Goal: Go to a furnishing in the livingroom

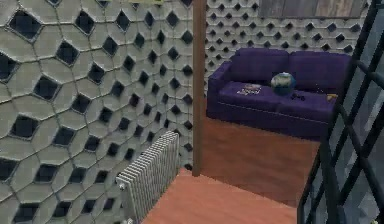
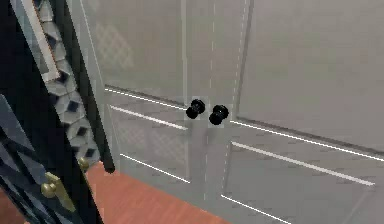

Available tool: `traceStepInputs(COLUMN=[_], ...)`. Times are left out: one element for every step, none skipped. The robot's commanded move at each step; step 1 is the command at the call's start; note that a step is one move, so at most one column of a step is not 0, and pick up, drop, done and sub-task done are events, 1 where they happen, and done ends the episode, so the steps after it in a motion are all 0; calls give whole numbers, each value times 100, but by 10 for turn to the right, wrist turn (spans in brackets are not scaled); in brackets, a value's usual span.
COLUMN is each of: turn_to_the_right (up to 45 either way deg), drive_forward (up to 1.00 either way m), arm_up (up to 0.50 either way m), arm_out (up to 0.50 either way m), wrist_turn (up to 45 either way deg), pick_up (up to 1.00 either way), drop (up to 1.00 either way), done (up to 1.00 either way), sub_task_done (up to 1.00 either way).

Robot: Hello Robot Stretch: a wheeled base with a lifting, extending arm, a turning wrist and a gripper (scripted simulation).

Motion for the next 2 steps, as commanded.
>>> traceStepInputs(turn_to_the_right=[60,0], drive_forward=[0,45], arm_up=[0,0], arm_out=[0,0], wrist_turn=[0,0], pick_up=[0,0], drop=[0,0], done=[0,0], sub_task_done=[0,0])
